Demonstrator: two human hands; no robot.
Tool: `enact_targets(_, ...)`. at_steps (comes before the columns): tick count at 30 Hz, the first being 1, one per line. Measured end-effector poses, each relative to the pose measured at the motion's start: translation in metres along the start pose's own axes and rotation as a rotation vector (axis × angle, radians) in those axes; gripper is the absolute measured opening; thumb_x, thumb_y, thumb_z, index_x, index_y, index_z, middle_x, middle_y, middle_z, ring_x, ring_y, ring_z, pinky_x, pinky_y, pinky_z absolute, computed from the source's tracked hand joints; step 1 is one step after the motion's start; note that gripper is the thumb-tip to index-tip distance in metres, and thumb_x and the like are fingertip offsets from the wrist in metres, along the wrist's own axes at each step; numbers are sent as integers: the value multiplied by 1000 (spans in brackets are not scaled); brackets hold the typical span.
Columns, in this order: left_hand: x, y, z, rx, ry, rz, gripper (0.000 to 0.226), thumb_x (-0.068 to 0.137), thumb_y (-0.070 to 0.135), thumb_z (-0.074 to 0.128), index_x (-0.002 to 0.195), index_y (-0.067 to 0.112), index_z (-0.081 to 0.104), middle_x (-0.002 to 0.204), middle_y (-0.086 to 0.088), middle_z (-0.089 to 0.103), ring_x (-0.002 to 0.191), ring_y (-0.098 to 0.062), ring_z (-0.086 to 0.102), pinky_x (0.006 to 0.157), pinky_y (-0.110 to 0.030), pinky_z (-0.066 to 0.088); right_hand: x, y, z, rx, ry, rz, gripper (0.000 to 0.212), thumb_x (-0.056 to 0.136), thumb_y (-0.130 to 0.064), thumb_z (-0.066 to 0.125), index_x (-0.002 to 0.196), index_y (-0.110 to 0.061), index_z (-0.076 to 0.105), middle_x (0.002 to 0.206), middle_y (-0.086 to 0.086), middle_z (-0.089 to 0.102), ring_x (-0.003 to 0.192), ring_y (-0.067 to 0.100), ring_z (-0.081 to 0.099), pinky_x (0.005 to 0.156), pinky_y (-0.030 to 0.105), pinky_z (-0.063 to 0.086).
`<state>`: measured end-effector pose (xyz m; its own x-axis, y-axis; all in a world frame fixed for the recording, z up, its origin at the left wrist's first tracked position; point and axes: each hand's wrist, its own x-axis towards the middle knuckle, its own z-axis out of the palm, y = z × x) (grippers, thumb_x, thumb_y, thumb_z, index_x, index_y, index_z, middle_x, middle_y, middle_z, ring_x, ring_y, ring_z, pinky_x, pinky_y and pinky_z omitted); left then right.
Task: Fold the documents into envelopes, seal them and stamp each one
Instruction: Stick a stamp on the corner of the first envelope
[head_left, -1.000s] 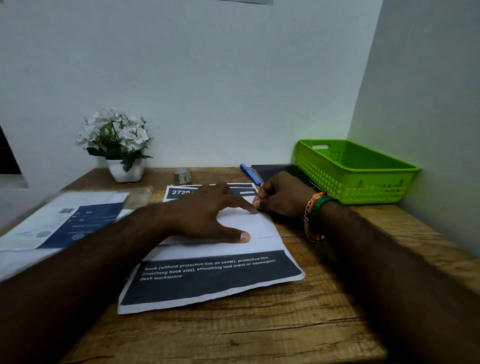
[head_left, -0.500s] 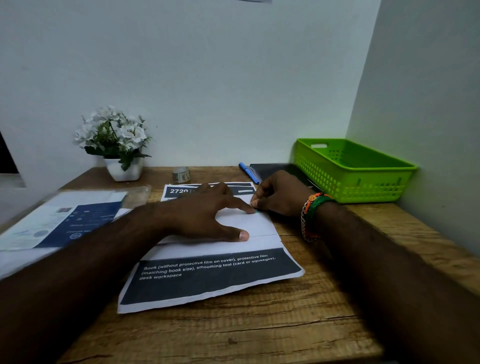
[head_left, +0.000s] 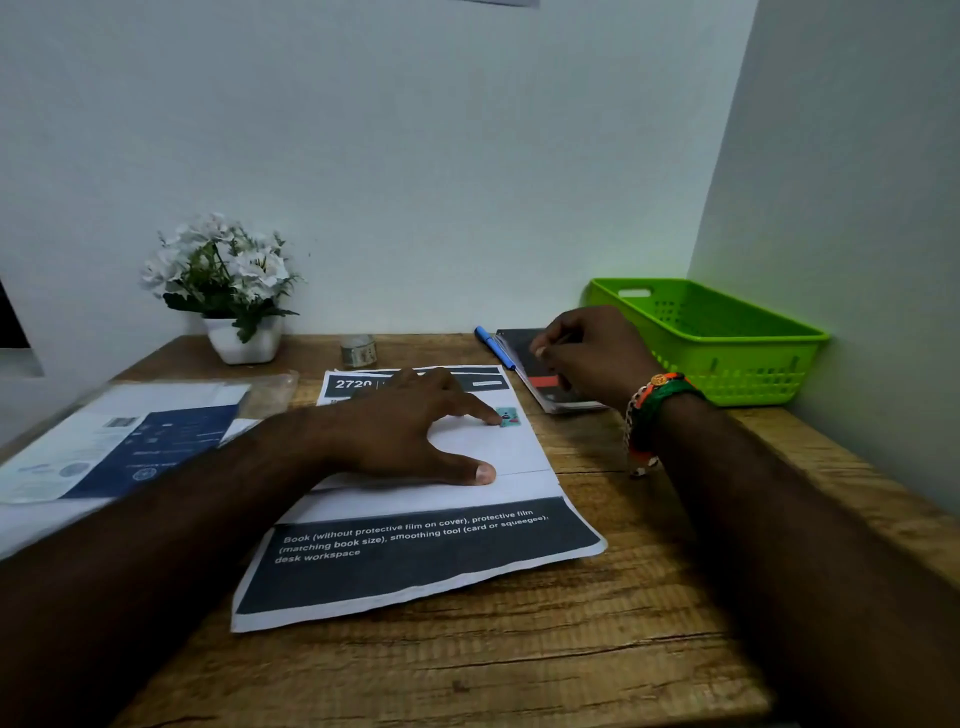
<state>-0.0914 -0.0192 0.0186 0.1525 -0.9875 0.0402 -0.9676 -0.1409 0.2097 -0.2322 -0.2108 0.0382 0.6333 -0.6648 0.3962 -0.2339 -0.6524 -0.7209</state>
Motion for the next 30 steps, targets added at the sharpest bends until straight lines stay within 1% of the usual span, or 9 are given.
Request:
enact_targets(3,0,0,0,-1,1,3,66,82,75,59,142,53,45,132,17,42,125,-6,33,108,-29,25,-8,-7,-2,-113,-203,-95,27,84,1,61,77,-20,78,50,-9,62,40,1,55,44,13,41)
enact_targets(5,1,-2,1,13,4,4,69,79,81,57,141,55,45,127,17,42,124,-9,35,110,-34,29,-12,-9,0,-243,-331,-177,29,87,2,60,90,-18,81,45,-18,58,44,-5,55,47,6,37)
enact_targets(8,2,-4,2,35,-3,-9,74,76,85,55,142,55,44,125,16,42,123,-12,37,112,-39,33,-15,-8,6,-367,-419,-245,34,88,1,58,98,-22,81,70,-17,64,58,-15,56,55,2,36)
enact_targets(10,3,-3,2,34,-4,-8,74,77,84,56,143,54,43,124,16,42,122,-12,37,112,-39,33,-15,-5,7,-380,-431,-249,36,89,-2,59,99,-28,81,88,-11,66,67,-8,57,59,1,36)
enact_targets(14,2,-3,2,45,-32,-28,76,75,88,52,142,57,41,131,15,41,126,-13,35,114,-44,33,-17,-5,10,-443,-436,-238,34,89,-8,61,105,-32,79,94,-8,63,86,9,61,63,6,36)
enact_targets(18,0,0,1,66,-39,-36,71,79,85,53,143,57,39,138,15,39,128,-14,34,113,-48,33,-20,-13,13,-568,-430,-269,33,88,-9,60,108,-27,79,112,-4,73,103,19,66,81,18,44)
enact_targets(23,1,0,1,54,-52,-34,72,77,87,51,142,58,38,131,16,38,127,-16,34,113,-52,33,-28,-10,10,-623,-406,-303,33,87,-7,59,112,-18,78,116,0,74,110,23,66,98,29,50)
enact_targets(27,1,2,0,58,-72,-49,86,63,96,39,141,58,39,129,15,39,126,-16,35,112,-51,34,-32,-1,15,-615,-329,-391,26,88,-14,61,107,-19,79,113,2,73,106,27,66,90,35,53)
enact_targets(30,3,1,1,71,-78,-64,90,60,97,35,141,59,38,136,13,40,126,-17,35,112,-53,34,-38,10,17,-656,-236,-530,23,91,-23,61,106,-22,79,111,0,72,104,24,66,76,23,42)
